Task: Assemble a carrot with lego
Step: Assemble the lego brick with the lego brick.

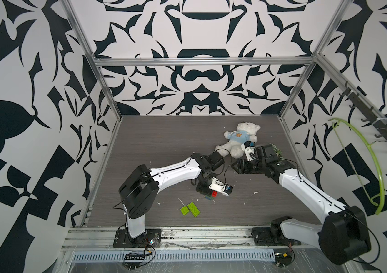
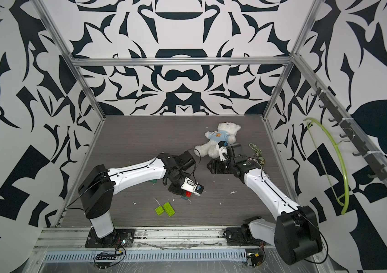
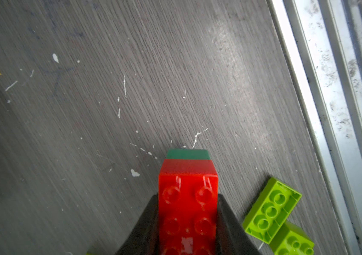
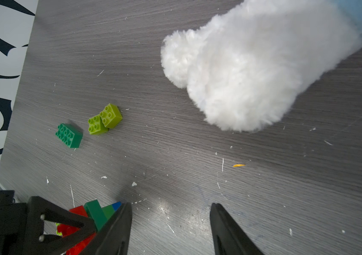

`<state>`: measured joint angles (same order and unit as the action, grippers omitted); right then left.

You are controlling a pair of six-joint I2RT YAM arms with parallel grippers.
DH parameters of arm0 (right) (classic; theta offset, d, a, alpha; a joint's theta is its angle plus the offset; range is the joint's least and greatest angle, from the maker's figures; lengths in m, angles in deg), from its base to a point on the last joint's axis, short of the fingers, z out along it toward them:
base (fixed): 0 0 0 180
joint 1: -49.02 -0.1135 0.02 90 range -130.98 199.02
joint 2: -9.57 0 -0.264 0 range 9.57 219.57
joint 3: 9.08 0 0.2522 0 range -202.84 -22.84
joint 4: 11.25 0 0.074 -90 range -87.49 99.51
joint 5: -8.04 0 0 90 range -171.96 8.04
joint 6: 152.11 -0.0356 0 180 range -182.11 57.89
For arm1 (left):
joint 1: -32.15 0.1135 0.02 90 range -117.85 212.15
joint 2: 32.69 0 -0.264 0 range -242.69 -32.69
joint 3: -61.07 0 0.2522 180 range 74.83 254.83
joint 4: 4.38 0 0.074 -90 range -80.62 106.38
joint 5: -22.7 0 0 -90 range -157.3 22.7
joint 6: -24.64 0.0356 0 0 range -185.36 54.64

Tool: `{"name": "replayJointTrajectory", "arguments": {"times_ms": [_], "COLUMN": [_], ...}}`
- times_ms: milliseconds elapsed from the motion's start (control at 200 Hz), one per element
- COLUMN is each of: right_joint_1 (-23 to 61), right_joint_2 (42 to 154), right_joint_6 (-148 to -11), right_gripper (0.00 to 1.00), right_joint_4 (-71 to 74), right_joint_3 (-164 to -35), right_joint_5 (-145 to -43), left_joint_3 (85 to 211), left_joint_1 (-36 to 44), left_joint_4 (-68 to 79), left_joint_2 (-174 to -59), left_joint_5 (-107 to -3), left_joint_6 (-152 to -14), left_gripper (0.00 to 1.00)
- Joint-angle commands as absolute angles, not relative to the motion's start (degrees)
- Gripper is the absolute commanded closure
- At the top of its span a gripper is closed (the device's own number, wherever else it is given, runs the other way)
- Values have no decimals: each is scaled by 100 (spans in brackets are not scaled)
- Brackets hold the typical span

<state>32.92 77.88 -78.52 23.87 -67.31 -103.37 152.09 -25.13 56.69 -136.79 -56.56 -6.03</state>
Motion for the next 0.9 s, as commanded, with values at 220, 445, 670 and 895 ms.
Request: {"name": "replayJointTrajectory", "arguments": {"times_ms": [220, 445, 670, 895], "right_joint_1": [3320, 3320, 3320, 3320], "right_joint_2": [7793, 7821, 7793, 7800], "right_joint_6": [-7837, -7829, -7828, -7824], "right_gripper": [39, 39, 39, 39], "right_joint_4": [2298, 2299, 2307, 2307], "right_joint_3": [-6749, -6767, -6758, -6758], "right_joint_5": [-10376, -10378, -10373, -10383], "left_joint_3": [14411, 14738, 14747, 14813], "left_joint_1": [-2481, -2362, -2357, -2366], "left_joint_4": [5649, 5590, 5345, 5328], "left_joint_2": [-14000, -13759, -13570, -13457], "left_joint_5": [-5517, -5210, -5236, -5284], "left_joint_6": [-717, -929, -1068, -1157], "left_gripper": [89, 83, 77, 71]}}
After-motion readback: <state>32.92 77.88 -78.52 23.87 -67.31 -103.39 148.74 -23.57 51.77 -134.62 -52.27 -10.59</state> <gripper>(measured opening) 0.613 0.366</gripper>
